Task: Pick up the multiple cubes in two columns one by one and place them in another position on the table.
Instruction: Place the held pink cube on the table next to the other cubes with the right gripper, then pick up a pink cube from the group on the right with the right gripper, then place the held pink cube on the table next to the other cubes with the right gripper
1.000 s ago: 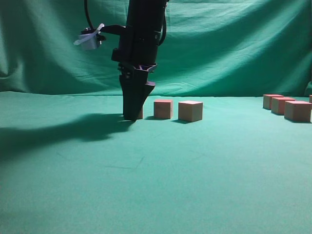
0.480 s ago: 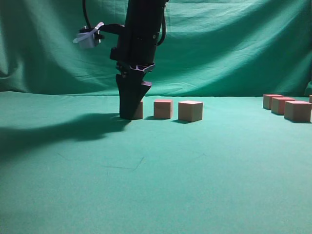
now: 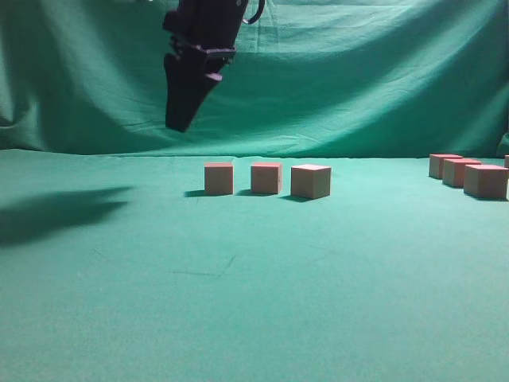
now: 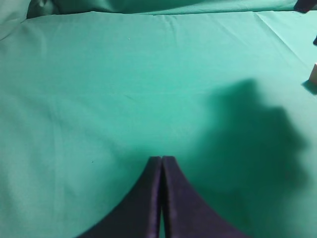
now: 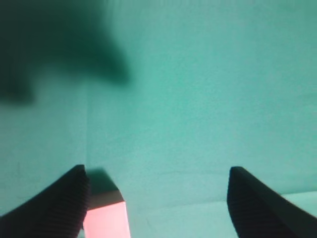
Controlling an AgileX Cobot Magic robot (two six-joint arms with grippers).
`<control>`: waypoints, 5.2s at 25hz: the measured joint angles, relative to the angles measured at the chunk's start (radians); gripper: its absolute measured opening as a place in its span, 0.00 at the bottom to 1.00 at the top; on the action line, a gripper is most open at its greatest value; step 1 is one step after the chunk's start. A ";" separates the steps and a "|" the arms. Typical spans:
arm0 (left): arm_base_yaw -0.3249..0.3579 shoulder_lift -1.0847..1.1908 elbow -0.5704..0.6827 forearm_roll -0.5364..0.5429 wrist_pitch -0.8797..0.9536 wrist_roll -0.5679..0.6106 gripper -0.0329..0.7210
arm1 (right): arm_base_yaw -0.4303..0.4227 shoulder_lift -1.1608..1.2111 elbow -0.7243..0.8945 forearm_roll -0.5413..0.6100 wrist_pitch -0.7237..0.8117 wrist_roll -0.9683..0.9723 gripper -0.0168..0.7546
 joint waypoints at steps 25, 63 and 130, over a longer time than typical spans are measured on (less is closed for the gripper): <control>0.000 0.000 0.000 0.000 0.000 0.000 0.04 | -0.325 -0.596 0.189 -0.176 0.123 1.027 0.76; 0.000 0.000 0.000 0.000 0.000 0.000 0.04 | -0.737 -0.503 1.113 -0.173 -0.324 1.000 0.76; 0.000 0.000 0.000 0.000 0.000 0.000 0.04 | 0.206 -0.187 0.494 -0.270 -0.135 1.742 0.36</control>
